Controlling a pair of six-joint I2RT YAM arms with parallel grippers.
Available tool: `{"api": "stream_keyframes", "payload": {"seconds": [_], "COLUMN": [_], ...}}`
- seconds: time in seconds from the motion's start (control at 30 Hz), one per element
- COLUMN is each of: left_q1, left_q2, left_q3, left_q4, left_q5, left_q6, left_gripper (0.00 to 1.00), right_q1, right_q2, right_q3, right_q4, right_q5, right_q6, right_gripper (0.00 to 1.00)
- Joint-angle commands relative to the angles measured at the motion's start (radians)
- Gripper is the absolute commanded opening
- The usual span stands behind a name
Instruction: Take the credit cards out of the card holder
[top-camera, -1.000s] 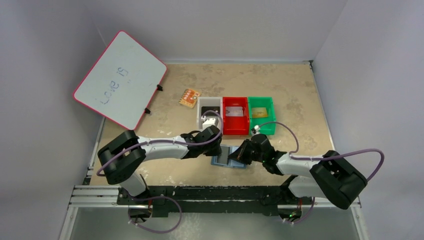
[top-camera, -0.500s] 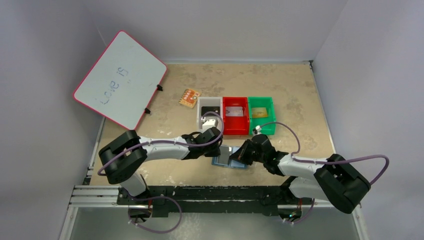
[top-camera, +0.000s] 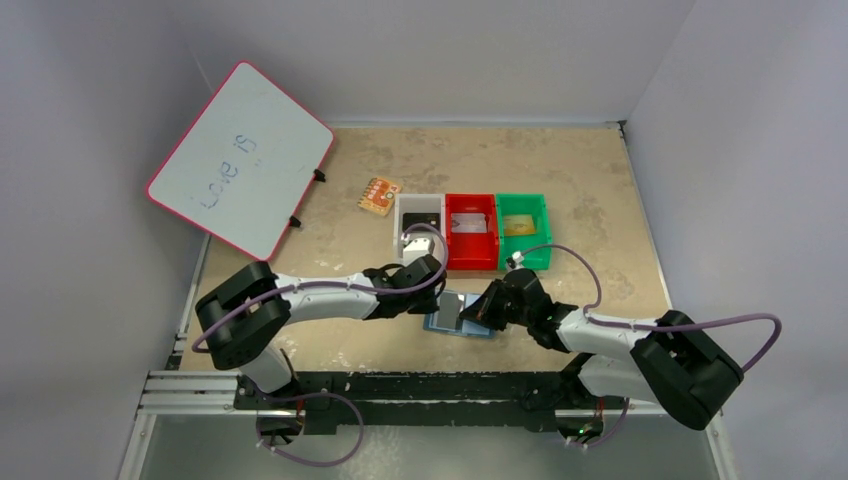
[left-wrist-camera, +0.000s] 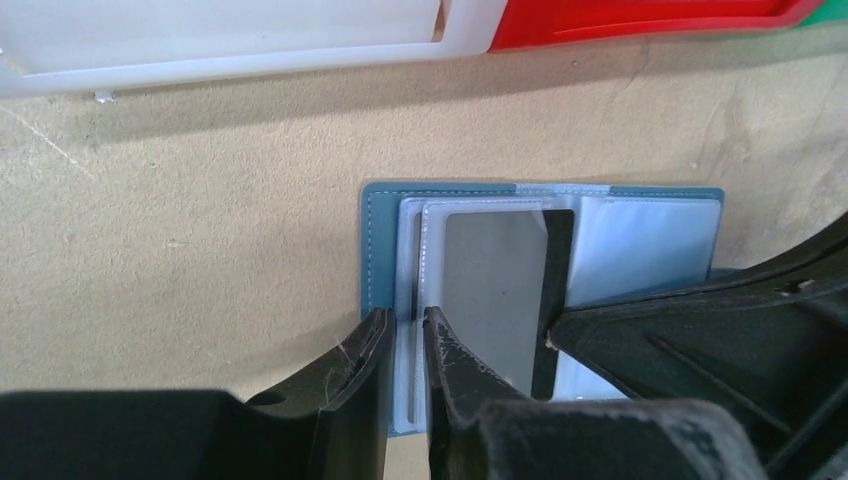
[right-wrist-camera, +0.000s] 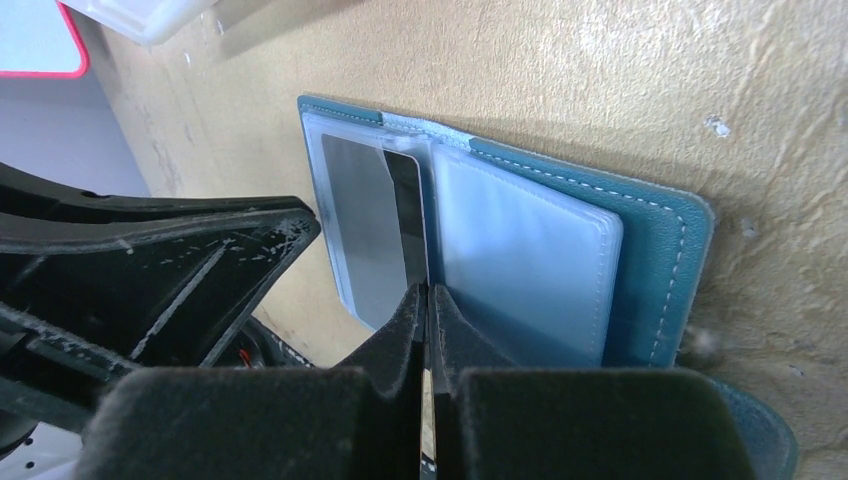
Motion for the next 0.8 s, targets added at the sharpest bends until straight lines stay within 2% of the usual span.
{"api": "stream_keyframes", "payload": {"seconds": [0.0, 0.3, 0.5, 0.77], "left_q1": [-0.002, -0.003, -0.003, -0.012], "left_q2": [-0.064, -0.033, 0.027, 0.083], "left_q3": [0.065, 0.032, 0.018, 0.001], "left_q4": [-0.006, 0.114, 0.030, 0.000], "left_q5": [-0.026, 0.090, 0.041, 0.030], "left_q6": [0.013, 0.017, -0.021, -0.015], "left_gripper": [0.18, 0.18, 0.17, 0.15], "right_q1": [-0.001, -0.001, -0.001, -0.001], "right_q2": [0.013, 0.011, 0.004, -0.015], "right_q3": [0.007, 0.009, 0.007, 0.007], "right_q4": [-0.035, -0.043, -0.049, -0.058], "right_q5": [0.031, 0.037, 0.038, 0.042], "right_q6": [0.002, 0.002, 0.002, 0.006], "right_gripper": [0.00, 0.00, 0.00, 0.00]}}
